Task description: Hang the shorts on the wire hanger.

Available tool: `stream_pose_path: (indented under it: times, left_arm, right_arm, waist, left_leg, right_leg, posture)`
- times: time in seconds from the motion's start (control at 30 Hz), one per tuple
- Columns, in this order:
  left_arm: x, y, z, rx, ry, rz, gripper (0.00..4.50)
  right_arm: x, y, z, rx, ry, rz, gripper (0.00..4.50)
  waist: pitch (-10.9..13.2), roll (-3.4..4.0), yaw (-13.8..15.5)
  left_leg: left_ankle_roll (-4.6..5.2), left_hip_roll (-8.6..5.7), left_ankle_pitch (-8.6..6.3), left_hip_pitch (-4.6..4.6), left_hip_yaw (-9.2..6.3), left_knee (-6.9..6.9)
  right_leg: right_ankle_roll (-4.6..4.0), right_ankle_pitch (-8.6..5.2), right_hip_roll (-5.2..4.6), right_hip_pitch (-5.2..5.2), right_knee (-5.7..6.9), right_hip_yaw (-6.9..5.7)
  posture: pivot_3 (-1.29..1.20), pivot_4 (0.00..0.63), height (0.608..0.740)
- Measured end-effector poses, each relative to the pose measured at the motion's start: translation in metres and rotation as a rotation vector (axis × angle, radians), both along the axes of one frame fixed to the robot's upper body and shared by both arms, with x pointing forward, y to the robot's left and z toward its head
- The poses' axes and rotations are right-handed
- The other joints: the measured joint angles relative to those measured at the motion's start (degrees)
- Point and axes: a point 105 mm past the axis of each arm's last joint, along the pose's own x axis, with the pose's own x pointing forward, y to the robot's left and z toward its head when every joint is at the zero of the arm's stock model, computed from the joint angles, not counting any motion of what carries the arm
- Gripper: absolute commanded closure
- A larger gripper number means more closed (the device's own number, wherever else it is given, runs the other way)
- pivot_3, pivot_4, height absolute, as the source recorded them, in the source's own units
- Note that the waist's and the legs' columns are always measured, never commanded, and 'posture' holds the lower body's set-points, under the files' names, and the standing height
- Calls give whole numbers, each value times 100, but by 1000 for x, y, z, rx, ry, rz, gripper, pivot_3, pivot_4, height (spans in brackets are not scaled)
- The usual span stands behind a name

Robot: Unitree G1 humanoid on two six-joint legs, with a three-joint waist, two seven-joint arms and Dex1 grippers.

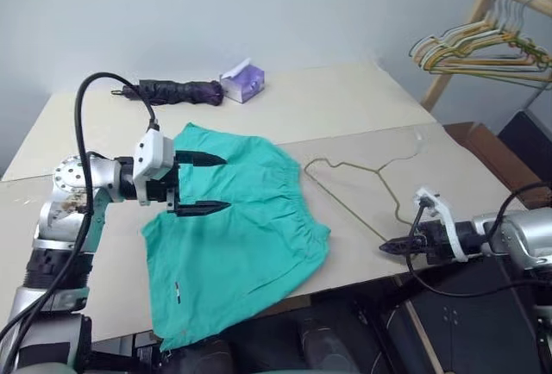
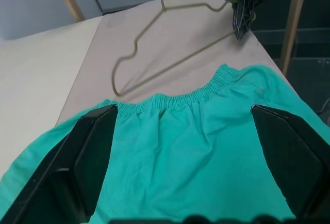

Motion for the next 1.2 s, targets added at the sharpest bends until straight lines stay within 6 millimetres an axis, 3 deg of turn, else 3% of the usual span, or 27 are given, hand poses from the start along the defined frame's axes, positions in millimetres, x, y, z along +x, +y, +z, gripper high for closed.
stream_pose_path:
  times: [0.47,0.73,1.03,1.2]
  left_arm:
    - [-6,6,1,10,-8,45,21]
    - [-9,9,-4,23,7,54,21]
    - [-9,11,-4,30,6,54,21]
    - [-12,11,-9,36,18,55,21]
  right_arm:
    - [-3,8,6,125,54,57,4500]
    - [-18,-13,13,119,101,54,4500]
    - [-29,-12,10,141,160,114,4500]
    - [-34,-24,12,111,182,118,4500]
  waist:
    - [1,1,618]
    - [1,1,760]
    - [1,1,773]
    - [3,2,798]
  left_leg:
    - [4,1,-3,-2,8,0]
    - [5,2,-4,-2,11,1]
    - [4,3,-5,-3,13,2]
    - [3,3,-5,-2,14,2]
  right_leg:
    - [-1,-1,2,-3,-9,-2]
    - [-3,-2,2,-5,-10,-3]
    - [-4,-2,2,-5,-11,-3]
    - [-5,-3,1,-5,-12,-3]
  posture:
    - [42,57,740]
    - [46,58,740]
    - [64,59,740]
    - [72,61,740]
